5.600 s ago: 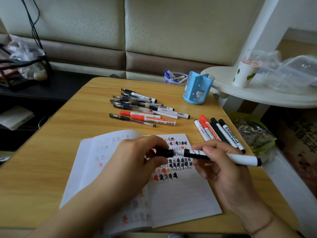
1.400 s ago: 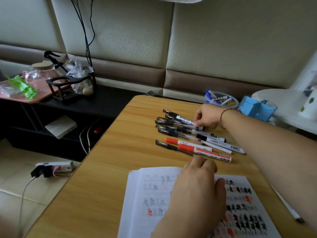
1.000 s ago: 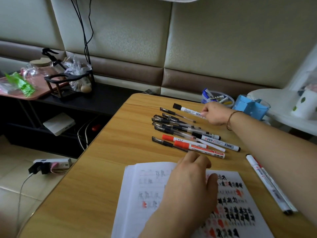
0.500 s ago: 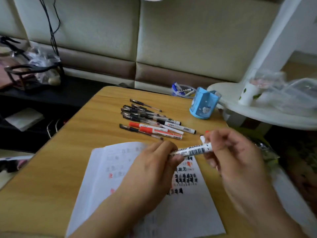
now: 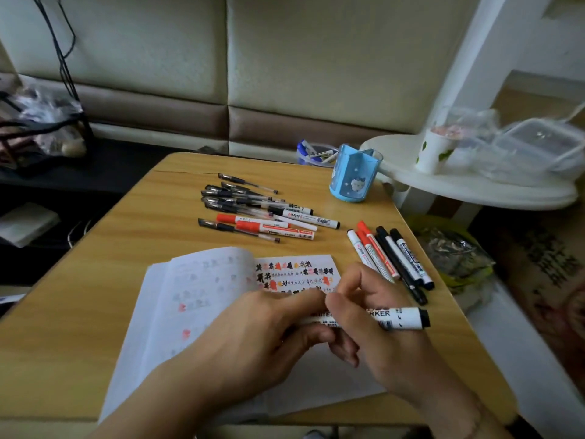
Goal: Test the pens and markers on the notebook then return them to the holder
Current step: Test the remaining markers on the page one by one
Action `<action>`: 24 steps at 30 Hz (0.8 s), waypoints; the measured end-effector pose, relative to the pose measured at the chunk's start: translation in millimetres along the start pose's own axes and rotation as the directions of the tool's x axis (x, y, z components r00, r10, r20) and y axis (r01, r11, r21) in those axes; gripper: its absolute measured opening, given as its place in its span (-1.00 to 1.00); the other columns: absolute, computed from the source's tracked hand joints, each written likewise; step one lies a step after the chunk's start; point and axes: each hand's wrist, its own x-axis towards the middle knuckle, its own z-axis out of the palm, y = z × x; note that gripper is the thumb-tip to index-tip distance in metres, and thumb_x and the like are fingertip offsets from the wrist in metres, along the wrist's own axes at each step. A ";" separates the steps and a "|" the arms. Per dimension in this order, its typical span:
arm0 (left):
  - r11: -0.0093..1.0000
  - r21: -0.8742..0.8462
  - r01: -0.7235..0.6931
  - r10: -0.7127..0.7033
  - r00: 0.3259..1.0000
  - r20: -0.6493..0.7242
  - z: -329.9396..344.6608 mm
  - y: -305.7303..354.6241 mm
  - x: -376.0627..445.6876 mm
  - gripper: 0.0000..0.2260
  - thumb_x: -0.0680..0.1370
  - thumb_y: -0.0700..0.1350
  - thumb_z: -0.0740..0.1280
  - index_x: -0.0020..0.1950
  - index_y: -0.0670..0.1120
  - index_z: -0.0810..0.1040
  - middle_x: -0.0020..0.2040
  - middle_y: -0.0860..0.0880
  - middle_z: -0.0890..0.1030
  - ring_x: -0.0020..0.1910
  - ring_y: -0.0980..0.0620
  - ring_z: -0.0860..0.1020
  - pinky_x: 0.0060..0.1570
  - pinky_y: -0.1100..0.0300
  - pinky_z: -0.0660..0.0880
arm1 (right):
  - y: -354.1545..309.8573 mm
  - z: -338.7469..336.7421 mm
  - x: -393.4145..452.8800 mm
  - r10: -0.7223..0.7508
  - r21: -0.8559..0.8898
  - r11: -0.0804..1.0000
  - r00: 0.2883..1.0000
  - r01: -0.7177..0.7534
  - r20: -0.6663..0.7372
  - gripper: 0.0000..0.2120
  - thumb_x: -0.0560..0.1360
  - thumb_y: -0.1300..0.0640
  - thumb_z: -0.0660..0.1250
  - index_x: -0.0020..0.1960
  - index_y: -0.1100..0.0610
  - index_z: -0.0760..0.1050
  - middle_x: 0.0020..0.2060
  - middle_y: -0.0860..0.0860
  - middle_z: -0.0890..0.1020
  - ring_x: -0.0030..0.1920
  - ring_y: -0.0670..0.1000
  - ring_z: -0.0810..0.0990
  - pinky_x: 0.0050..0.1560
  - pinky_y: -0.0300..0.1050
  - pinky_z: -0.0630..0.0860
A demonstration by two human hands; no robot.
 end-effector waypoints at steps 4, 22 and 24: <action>0.984 0.010 0.180 -0.179 0.982 -0.062 -3.5 -5.5 -6.0 -0.77 0.56 0.02 0.14 0.22 0.19 0.27 -0.12 0.21 0.43 -0.12 0.19 0.44 -0.21 0.39 0.29 | 1.6 -13.4 -0.6 -0.008 0.022 1.000 0.993 0.011 -0.119 -0.65 0.42 -0.16 0.38 0.02 0.09 0.62 -0.36 0.20 0.64 -0.34 0.18 0.64 -0.44 -0.08 0.48; 0.904 0.106 0.415 -0.363 0.873 -0.327 7.5 -34.5 -2.6 -0.63 0.51 -0.26 0.39 0.27 0.02 0.55 0.01 0.05 0.67 0.01 0.32 0.53 -0.09 0.60 0.36 | 54.1 -22.0 16.8 -0.023 -0.421 0.900 0.955 -0.108 -0.296 -0.63 0.41 0.19 0.48 -0.47 0.11 0.38 -0.60 -0.05 0.42 -0.55 -0.14 0.34 -0.52 -0.28 0.29; 0.920 0.116 0.373 -0.322 0.892 -0.316 8.0 -33.7 -1.7 -0.62 0.51 -0.29 0.37 0.29 -0.01 0.55 0.02 0.03 0.69 0.05 0.21 0.53 -0.02 0.50 0.39 | 55.2 -21.9 16.8 -0.024 -0.438 0.892 0.956 -0.112 -0.292 -0.65 0.41 0.22 0.48 -0.45 0.17 0.40 -0.59 -0.01 0.42 -0.54 -0.14 0.35 -0.51 -0.25 0.29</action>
